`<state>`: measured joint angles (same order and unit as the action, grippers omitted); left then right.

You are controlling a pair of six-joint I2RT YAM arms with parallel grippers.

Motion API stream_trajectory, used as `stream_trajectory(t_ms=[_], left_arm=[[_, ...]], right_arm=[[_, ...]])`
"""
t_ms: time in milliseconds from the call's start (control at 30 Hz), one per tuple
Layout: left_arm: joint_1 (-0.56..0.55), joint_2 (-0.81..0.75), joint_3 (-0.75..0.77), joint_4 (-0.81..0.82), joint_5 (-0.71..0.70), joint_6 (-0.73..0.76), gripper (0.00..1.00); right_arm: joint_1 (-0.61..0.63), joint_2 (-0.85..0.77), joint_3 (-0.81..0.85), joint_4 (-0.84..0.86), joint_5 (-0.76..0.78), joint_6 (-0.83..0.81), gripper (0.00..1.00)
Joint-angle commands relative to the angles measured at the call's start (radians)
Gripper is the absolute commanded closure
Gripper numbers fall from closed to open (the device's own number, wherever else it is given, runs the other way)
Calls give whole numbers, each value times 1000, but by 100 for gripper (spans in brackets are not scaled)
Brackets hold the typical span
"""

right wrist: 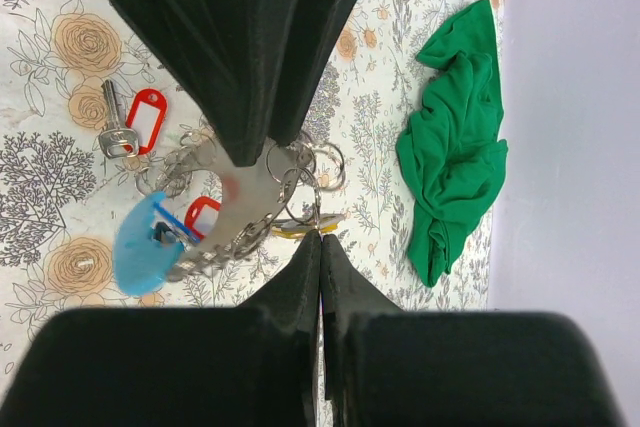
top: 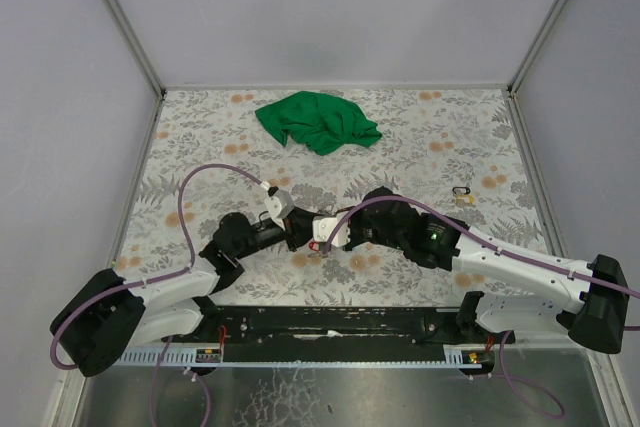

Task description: Put the keys on the keyring

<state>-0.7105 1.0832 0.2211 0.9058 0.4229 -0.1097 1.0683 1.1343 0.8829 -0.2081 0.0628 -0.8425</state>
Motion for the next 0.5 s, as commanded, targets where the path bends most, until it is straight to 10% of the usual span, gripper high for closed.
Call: stream_trajectory(t_ms=[0,467], left_arm=[[23,-14,-23,53,-86,-68,75],[28,-30,-37,263,113,32,72]], right_arm=[[-2,-39,27,80,17,-13,100],[-2,-42,26,77,-2,-15,100]])
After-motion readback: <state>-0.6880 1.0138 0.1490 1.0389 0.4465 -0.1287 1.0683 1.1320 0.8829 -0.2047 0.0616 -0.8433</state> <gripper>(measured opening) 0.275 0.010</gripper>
